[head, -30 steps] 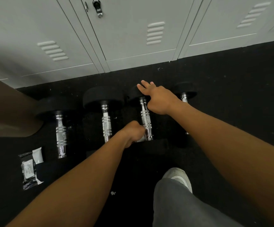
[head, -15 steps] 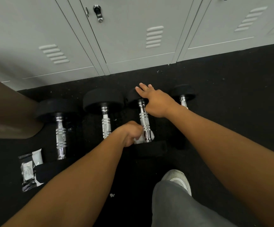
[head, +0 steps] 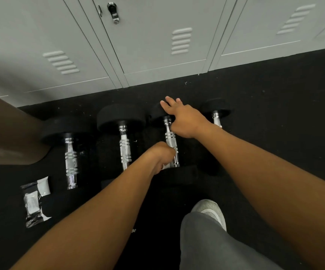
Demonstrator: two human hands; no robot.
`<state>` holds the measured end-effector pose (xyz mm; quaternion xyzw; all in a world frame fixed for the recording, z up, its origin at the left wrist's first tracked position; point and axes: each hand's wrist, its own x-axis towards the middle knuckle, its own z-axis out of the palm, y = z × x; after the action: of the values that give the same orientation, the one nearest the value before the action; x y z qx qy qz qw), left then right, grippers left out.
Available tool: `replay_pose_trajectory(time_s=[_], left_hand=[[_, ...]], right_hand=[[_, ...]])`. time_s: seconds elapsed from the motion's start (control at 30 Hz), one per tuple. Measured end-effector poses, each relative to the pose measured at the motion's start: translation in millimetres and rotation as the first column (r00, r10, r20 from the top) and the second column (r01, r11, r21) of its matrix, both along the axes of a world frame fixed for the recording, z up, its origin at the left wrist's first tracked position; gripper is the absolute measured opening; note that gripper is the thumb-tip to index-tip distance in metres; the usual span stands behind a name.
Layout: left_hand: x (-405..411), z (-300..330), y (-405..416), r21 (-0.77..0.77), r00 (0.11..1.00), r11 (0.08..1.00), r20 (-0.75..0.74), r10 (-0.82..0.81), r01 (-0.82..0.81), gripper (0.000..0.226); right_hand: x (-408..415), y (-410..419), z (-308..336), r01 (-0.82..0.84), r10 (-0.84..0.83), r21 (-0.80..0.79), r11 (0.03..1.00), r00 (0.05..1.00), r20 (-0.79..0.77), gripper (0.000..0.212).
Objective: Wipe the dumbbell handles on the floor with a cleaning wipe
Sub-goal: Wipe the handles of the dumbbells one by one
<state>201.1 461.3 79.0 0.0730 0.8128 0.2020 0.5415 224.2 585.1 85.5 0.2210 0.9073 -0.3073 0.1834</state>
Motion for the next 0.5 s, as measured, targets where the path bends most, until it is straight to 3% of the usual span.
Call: replay_pose_trajectory(time_s=[0.1, 0.17, 0.27, 0.4, 0.5], left_hand=[[4.4, 2.4, -0.5, 0.013, 1.0, 1.0, 0.02, -0.017, 0.017, 0.025], [5.7, -0.9, -3.1, -0.003, 0.993, 0.993, -0.041, -0.115, 0.115, 0.011], [6.7, -0.1, -2.7, -0.03, 0.954, 0.957, -0.071, -0.291, 0.289, 0.029], [14.5, 11.2, 2.4, -0.114, 0.77, 0.788, -0.172, -0.615, 0.604, 0.034], [19.1, 14.5, 3.1, -0.137, 0.611, 0.645, -0.224, -0.759, 0.751, 0.03]], right_hand=[[1.5, 1.6, -0.4, 0.015, -0.015, 0.001, 1.0, 1.0, 0.0, 0.086], [1.9, 2.2, -0.9, 0.018, -0.018, -0.007, 1.0, 1.0, -0.001, 0.086], [1.3, 2.0, -1.6, 0.016, -0.016, -0.002, 1.0, 1.0, 0.0, 0.086], [0.3, 0.1, -1.2, 0.005, -0.005, -0.002, 1.0, 1.0, 0.004, 0.086], [-0.7, -1.0, -0.4, 0.004, -0.004, -0.004, 1.0, 1.0, 0.004, 0.085]])
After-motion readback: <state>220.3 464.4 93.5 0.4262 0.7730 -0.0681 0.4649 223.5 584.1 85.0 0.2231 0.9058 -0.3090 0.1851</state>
